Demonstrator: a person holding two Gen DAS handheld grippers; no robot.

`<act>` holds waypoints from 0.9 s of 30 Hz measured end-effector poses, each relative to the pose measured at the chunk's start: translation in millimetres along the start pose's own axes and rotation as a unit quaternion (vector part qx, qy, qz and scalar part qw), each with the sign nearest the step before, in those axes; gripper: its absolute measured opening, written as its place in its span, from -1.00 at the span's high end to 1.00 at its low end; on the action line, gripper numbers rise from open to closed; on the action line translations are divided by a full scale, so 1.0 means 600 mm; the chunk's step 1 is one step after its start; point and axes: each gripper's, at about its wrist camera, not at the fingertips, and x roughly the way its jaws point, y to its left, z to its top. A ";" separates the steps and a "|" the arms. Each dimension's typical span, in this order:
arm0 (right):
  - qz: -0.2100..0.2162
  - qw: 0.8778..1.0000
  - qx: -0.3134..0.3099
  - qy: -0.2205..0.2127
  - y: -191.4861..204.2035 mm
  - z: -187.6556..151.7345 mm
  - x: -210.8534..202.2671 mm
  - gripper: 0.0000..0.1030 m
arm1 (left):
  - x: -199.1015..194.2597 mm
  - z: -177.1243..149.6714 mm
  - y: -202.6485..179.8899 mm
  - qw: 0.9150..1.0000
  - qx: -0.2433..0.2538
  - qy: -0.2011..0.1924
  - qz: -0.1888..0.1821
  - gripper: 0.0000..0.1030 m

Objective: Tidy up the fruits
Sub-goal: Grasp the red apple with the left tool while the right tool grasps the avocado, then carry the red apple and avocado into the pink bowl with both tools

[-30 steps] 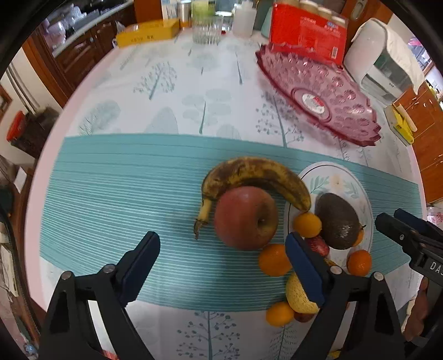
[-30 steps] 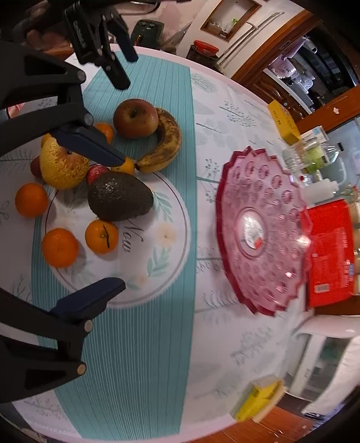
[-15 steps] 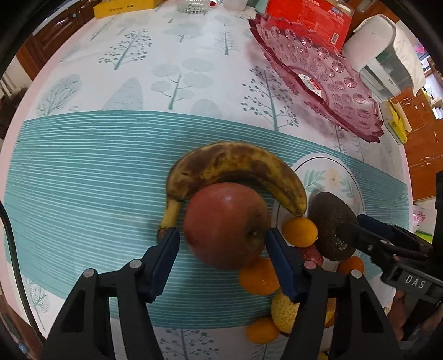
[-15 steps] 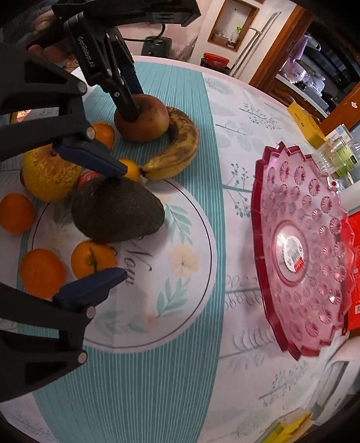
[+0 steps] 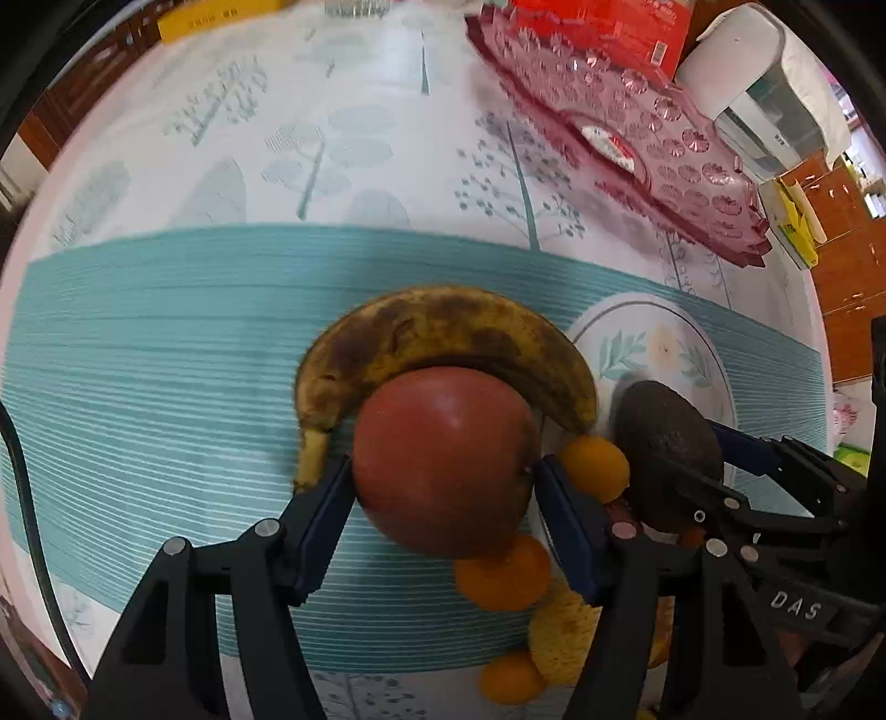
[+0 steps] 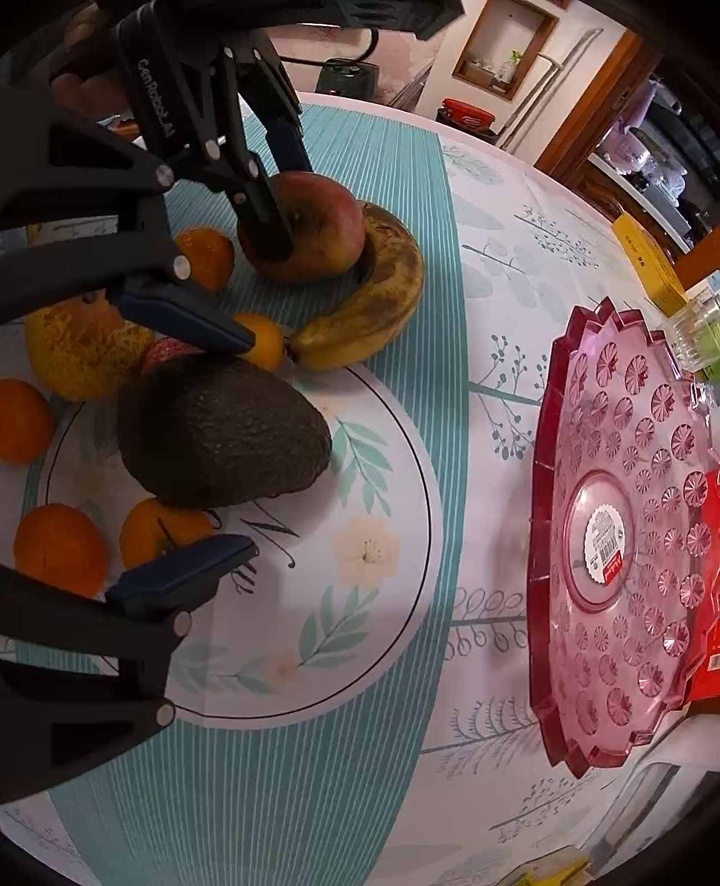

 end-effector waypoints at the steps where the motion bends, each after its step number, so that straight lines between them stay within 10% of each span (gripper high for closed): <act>1: 0.000 1.000 -0.001 0.000 0.001 0.000 0.000 -0.32 | 0.007 0.000 -0.001 1.000 -0.005 0.005 -0.005 -0.27; 27: 0.037 0.999 0.005 -0.009 -0.010 -0.011 -0.006 -0.10 | 0.025 0.004 0.005 0.999 -0.030 0.003 -0.042 -0.13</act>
